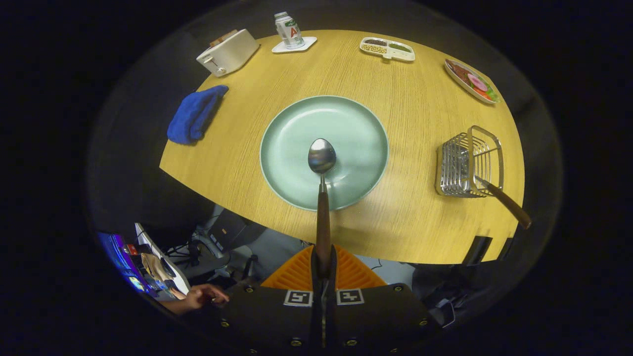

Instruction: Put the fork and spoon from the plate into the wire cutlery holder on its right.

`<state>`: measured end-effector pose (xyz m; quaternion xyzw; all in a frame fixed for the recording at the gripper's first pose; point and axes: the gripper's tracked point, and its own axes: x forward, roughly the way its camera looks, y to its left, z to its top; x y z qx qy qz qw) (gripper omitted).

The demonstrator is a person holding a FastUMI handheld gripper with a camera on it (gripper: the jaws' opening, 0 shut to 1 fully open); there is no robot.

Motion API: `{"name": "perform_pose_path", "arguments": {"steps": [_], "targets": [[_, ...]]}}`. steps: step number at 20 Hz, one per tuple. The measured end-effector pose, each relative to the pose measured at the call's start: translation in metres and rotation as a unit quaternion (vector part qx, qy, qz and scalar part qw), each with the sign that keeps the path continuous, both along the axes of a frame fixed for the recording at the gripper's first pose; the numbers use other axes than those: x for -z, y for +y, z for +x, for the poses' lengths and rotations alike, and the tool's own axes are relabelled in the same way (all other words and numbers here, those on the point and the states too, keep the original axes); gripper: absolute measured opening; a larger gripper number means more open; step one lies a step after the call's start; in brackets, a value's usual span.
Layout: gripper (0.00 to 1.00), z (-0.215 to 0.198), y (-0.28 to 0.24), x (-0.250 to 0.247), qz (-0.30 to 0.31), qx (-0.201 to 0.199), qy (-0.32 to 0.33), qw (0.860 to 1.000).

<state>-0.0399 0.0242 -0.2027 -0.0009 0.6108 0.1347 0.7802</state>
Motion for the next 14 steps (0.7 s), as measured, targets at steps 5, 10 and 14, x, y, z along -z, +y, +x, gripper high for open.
{"name": "perform_pose_path", "arguments": {"steps": [5, 10, 14], "targets": [[0.03, 0.0, -0.071, -0.039, -0.059, -0.021, -0.017, 0.998], [0.03, -0.007, -0.109, -0.071, -0.045, -0.008, 0.0, 0.999], [0.03, -0.015, -0.137, -0.089, -0.03, -0.001, 0.028, 0.999]]}}
